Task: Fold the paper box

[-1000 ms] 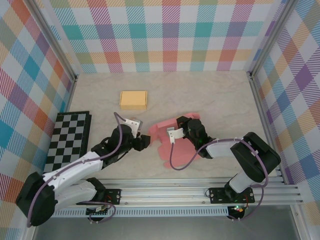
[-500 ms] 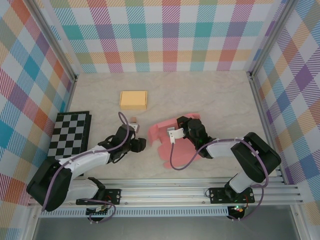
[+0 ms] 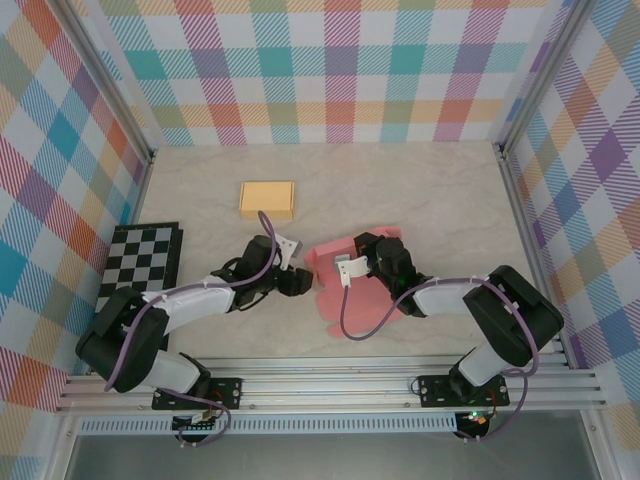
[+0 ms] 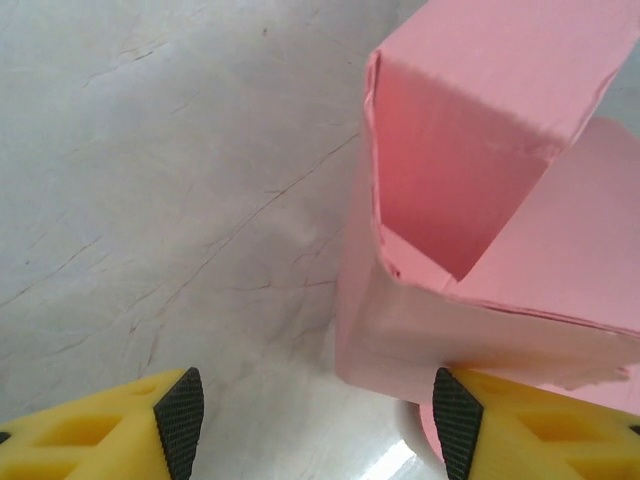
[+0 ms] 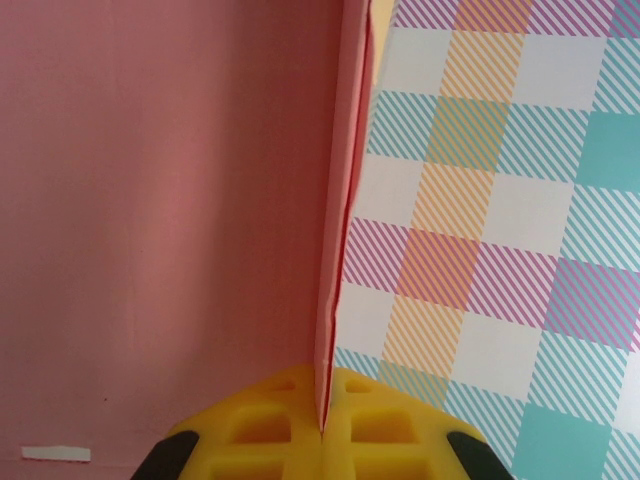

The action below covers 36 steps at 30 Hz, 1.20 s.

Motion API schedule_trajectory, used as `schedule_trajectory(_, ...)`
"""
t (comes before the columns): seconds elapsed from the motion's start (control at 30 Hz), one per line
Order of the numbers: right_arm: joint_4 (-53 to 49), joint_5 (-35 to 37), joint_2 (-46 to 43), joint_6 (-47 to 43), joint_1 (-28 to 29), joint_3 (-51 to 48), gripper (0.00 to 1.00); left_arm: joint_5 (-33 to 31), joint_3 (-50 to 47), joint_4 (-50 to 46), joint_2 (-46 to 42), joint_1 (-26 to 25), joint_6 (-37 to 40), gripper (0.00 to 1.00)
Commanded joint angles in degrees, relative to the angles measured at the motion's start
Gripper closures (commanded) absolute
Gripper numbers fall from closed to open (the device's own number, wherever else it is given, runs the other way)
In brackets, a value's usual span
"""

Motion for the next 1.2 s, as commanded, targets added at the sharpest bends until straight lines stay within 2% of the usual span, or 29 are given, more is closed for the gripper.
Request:
schedule_trajectory(0.0,-1.6,-0.4,-1.1,0.3,-0.2,-0.7,1.00,2.8,2.3,1.7,1.4,0.3,1.4,0.36)
schedule_trajectory(0.23,-1.9,-0.3,-0.8,0.2,-0.4,-0.6,1.00,7.2,4.2,2.9,3.3,0.3,-0.1,0.36)
schedule_trajectory(0.77,-2.5,-0.4,-0.7,0.4,-0.7,-0.3,1.00,12.3,6.1,6.9,7.3,-1.3,-5.6,0.36)
schedule_trajectory(1.17,-3.3,-0.4,-1.3,0.6,-0.8,-0.3,1.00,8.2,8.5,6.5,11.0,-1.6,-8.8,0.37)
